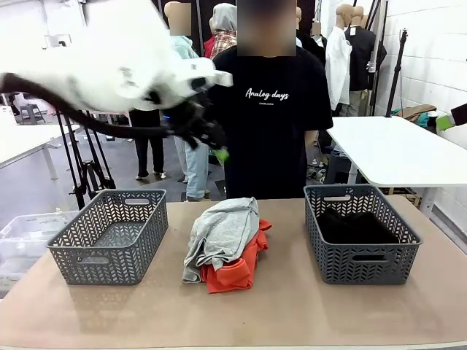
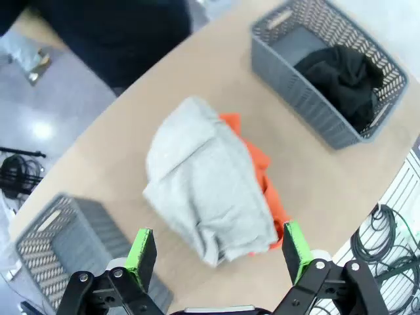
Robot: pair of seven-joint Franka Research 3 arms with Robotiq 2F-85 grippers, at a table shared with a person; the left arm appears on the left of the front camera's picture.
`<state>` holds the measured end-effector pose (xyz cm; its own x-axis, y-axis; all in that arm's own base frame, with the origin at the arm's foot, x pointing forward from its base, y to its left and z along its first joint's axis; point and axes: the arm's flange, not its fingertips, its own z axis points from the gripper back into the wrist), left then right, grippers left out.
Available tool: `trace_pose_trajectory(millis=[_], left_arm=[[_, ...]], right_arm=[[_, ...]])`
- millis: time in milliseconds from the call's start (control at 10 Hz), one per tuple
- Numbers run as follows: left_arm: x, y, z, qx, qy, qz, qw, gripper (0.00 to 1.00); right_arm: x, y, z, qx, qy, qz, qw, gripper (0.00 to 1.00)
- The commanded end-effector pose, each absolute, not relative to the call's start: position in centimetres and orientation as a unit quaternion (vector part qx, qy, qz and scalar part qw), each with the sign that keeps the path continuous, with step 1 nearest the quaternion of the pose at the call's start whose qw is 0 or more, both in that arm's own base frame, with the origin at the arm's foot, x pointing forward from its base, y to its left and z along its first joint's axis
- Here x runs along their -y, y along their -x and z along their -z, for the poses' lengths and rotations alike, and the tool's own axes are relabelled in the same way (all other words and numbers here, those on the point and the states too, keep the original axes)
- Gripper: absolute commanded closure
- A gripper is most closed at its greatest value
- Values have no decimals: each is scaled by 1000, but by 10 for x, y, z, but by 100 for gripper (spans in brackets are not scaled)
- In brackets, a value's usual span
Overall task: Sort the tops and bottoms.
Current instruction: Lift clothes from the center of the table with your right hand.
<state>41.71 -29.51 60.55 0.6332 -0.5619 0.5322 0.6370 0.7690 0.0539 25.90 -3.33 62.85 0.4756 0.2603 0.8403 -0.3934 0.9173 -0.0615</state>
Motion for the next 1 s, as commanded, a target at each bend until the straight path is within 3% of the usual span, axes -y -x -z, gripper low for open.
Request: trace_pose_trajectory(millis=[0,100,400,800,900], left_arm=[[244,-378,-611,300,78,325,893,0],[229,-375,-618,316,101,333,882,0],[200,-352,-644,300,59,360,881,0],[173,-346,-659,373,58,303,875,0],[178,-345,-666,334,59,325,883,0]], right_arm=[[32,-262,-628,477,-68,-192,855,0],[32,-262,-628,477,-68,-192,855,0],[32,-262,-628,477,-68,-192,855,0],[32,-262,-628,477,-68,-192,855,0],[33,-259,-629,475,-70,-191,856,0]])
